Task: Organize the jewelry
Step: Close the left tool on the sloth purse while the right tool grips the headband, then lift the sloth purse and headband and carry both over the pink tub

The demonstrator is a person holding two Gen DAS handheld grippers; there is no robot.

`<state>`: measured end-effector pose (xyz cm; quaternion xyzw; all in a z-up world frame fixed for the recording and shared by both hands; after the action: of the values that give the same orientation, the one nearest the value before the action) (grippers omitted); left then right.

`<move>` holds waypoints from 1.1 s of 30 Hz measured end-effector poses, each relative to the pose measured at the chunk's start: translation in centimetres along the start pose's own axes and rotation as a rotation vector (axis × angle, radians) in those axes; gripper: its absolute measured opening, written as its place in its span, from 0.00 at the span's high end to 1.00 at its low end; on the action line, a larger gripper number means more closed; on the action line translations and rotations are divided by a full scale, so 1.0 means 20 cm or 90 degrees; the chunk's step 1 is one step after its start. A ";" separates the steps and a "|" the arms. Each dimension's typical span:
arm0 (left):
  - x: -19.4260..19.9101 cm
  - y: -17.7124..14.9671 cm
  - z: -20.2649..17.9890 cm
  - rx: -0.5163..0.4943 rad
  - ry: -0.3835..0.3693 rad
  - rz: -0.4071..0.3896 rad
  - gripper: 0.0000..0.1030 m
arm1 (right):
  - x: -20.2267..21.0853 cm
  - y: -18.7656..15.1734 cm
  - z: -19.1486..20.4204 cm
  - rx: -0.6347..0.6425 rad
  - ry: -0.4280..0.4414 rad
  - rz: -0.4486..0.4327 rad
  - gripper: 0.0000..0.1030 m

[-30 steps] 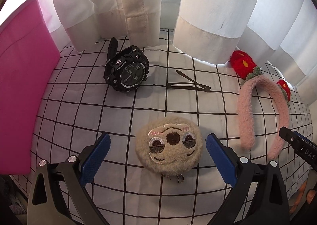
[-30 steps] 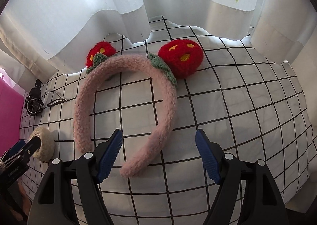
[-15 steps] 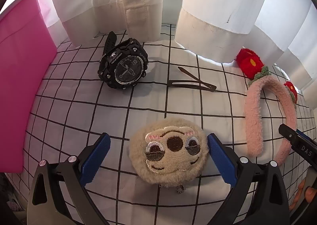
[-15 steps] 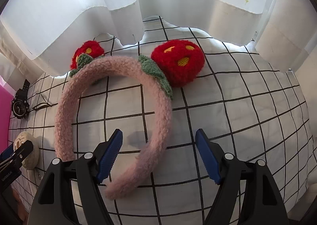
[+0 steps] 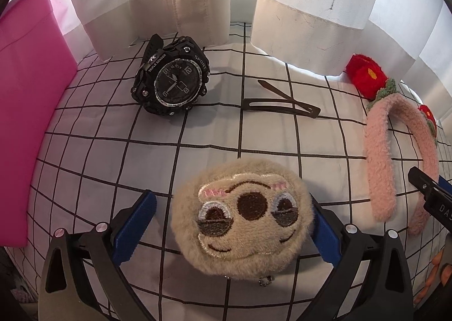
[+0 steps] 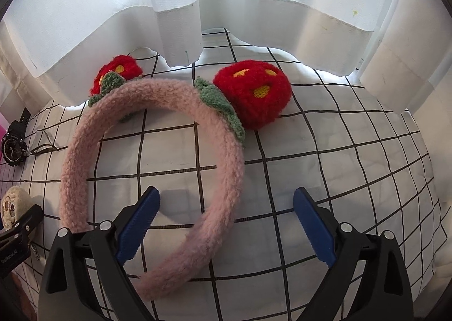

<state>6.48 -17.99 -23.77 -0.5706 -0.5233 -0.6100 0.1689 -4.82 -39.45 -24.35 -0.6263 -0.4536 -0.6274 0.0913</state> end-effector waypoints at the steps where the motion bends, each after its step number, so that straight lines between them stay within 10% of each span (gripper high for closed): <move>1: 0.00 0.00 0.00 0.000 0.000 -0.003 0.05 | 0.00 0.00 -0.01 -0.001 0.000 0.000 0.11; 18: 0.04 -0.02 -0.03 -0.022 -0.006 -0.044 0.20 | 0.04 -0.10 -0.08 0.003 0.011 -0.035 0.14; 25: 0.07 -0.02 -0.06 -0.031 -0.019 -0.035 0.39 | 0.12 -0.12 -0.04 0.024 0.017 -0.051 0.81; 33: 0.11 -0.03 -0.05 -0.014 -0.019 -0.028 0.44 | 0.15 -0.11 -0.09 0.006 0.035 -0.051 0.90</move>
<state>4.94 -17.66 -21.87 -0.5697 -0.5313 -0.6108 0.1418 -8.14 -38.11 -22.46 -0.5896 -0.4789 -0.6452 0.0816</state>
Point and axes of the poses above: each gripper's, at about its wrist camera, not at the fingertips, and x roughly against the way its jaws point, z to its left, y to its top, the point moved 3 cm from there along -x, roughly the way its jaws point, and after that the axes turned 14 degrees about -y, right-handed, at the moved point
